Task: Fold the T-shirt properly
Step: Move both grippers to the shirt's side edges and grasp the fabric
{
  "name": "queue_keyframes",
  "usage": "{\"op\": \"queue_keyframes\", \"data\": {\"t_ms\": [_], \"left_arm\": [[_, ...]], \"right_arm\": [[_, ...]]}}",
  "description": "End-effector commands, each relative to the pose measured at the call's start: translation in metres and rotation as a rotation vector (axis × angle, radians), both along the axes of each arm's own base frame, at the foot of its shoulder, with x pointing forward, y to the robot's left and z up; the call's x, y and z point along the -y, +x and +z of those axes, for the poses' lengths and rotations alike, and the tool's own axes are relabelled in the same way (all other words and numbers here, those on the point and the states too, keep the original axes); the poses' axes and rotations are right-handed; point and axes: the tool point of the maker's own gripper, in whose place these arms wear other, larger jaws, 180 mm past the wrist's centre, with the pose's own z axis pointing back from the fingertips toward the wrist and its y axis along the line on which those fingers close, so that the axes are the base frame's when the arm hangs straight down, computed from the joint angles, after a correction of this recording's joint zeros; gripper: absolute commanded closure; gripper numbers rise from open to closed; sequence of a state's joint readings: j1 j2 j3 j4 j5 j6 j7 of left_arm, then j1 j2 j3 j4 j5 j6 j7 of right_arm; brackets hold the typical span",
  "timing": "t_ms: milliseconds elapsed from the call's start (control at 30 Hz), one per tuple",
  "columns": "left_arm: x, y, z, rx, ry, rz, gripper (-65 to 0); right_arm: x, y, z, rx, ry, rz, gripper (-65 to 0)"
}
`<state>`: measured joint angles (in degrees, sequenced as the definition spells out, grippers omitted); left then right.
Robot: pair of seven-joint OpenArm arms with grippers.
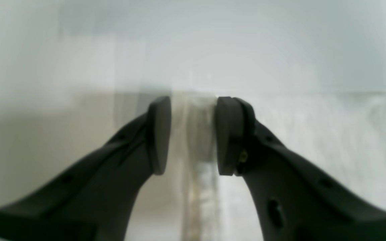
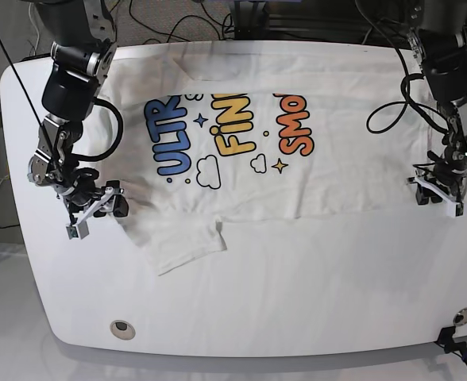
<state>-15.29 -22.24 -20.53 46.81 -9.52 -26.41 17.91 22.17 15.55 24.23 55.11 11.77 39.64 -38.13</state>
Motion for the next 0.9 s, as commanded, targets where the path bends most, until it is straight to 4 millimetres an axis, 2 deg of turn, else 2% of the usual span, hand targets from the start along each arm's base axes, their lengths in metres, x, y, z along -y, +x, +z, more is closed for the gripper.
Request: {"op": "queue_keyframes", "data": {"t_ms": [0,167,333,400,467,600,767,867], "left_arm": [[-0.017,0.014,0.019,0.056,0.016,0.024,-21.5],[-0.009,0.018,0.006,0.033,0.005,0.001,-21.5],[-0.009,0.021,0.010,0.050,0.003,0.001,-21.5],[-0.007,0.024,0.015,0.065,0.007,-0.004,-21.2],[-0.007,0.032,0.030,0.106,0.028,-0.018,-21.2],[-0.004,0.037,0.045,0.146,0.052,-0.038,-21.2],[-0.003,0.034,0.051,0.162,0.075,-0.053,-21.2],[-0.016,0.029,0.059,0.190,0.076,-0.009,-21.2]], "right_arm": [[0.013,0.018,0.014,0.063,0.034,-0.035,-34.7],[0.001,0.018,0.002,0.057,0.041,-0.004,-34.7],[-0.004,0.010,-0.007,0.033,0.044,0.006,-34.7],[-0.013,0.008,-0.012,0.019,0.033,0.041,-34.7],[-0.020,0.006,-0.015,0.007,0.025,0.069,-33.7],[-0.029,0.000,-0.023,-0.016,0.010,0.105,-25.8],[-0.029,0.000,-0.022,-0.015,0.012,0.104,-13.5],[-0.029,0.000,-0.022,-0.015,0.012,0.104,-5.2]]}}
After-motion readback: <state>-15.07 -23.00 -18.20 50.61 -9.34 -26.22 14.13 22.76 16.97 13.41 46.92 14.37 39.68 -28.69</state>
